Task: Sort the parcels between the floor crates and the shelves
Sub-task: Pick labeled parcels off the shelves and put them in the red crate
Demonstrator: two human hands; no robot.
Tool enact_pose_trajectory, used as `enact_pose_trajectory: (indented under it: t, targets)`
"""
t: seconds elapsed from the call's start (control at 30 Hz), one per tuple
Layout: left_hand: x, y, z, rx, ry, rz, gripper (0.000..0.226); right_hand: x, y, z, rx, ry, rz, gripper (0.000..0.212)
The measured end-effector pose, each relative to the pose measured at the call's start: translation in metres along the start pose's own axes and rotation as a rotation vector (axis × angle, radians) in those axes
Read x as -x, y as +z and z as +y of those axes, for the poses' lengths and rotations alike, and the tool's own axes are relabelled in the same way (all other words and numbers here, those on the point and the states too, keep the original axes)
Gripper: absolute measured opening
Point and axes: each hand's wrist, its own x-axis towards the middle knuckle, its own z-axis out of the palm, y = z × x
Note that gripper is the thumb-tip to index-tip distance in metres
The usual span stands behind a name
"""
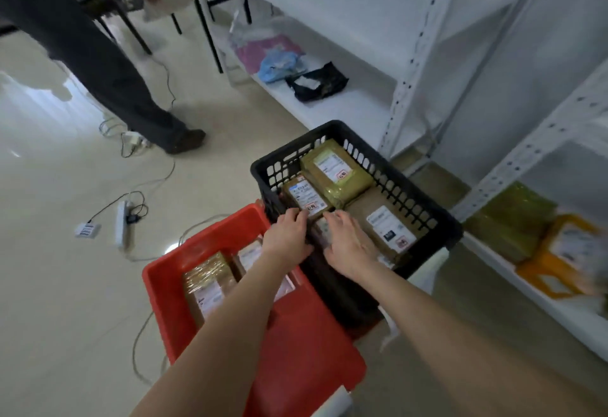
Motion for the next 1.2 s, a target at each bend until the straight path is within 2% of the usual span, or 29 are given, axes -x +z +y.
enact_pose_trajectory:
  t: [0.3, 0.43, 0.5, 0.77, 0.93, 1.03, 1.13, 1.2]
  targets:
    - [0.035, -0.020, 0.271, -0.071, 0.421, -0.021, 0.071, 0.164, -0.105, 0.189, -0.029, 0.321, 0.236, 0.067]
    - [0.090, -0.009, 0.403, -0.149, 0.585, -0.029, 0.064, 0.273, -0.135, 0.281, -0.035, 0.487, 0.328, 0.064]
    - [0.121, -0.002, 0.466, -0.179, 0.668, -0.037, 0.067, 0.329, -0.148, 0.322, -0.034, 0.565, 0.366, 0.059]
    - [0.238, 0.036, 0.683, -0.229, 0.985, 0.020, 0.071, 0.527, -0.199, 0.455, -0.071, 0.821, 0.507, 0.058]
    - [0.279, 0.034, 0.776, -0.115, 1.105, 0.026, 0.068, 0.599, -0.232, 0.515, -0.114, 0.907, 0.607, 0.062]
    - [0.288, 0.032, 0.824, -0.038, 1.146, 0.103, 0.059, 0.618, -0.247, 0.550, -0.128, 0.943, 0.650, 0.065]
    - [0.285, 0.033, 0.869, 0.060, 1.135, 0.175, 0.055, 0.620, -0.266, 0.589, -0.100, 0.941, 0.643, 0.067]
    - [0.274, 0.034, 0.898, 0.166, 1.078, 0.150, 0.055, 0.611, -0.280, 0.616, -0.151, 0.919, 0.658, 0.067]
